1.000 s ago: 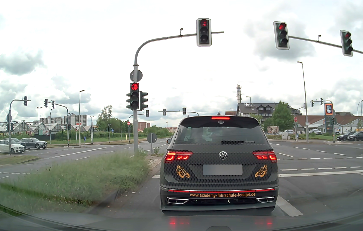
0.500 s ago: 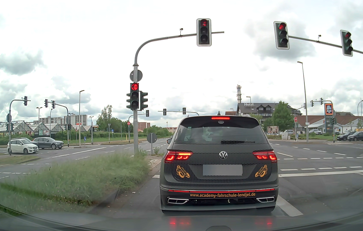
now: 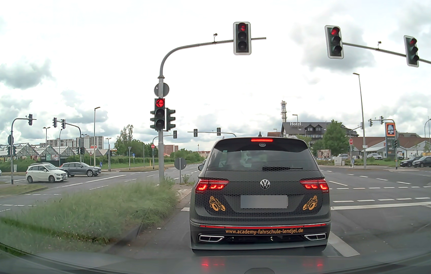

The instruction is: Follow the waypoints while adhering to traffic rules and regulations

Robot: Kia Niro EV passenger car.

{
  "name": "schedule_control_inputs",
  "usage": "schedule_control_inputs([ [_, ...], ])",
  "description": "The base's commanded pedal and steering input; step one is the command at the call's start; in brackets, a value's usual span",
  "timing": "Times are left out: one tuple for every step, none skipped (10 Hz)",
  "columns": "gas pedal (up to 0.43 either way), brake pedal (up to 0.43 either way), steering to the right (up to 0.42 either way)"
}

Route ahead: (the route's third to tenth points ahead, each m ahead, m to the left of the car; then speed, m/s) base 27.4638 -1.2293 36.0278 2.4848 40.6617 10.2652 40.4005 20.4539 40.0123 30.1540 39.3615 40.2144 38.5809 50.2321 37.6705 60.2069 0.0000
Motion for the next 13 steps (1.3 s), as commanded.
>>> schedule_control_inputs([
  [0.0, 0.256, 0.006],
  [0.0, 0.256, 0.006],
  [0.0, 0.256, 0.005],
  [0.0, 0.256, 0.005],
  [0.0, 0.262, 0.005],
  [0.0, 0.256, 0.005],
  [0.0, 0.256, 0.005],
  [0.0, 0.256, 0.006],
  [0.0, 0.256, 0.005],
  [0.0, 0.256, 0.005],
  [0.0, 0.256, 0.005],
  [0.0, 0.256, 0.005],
  [0.0, 0.256, 0.005],
])
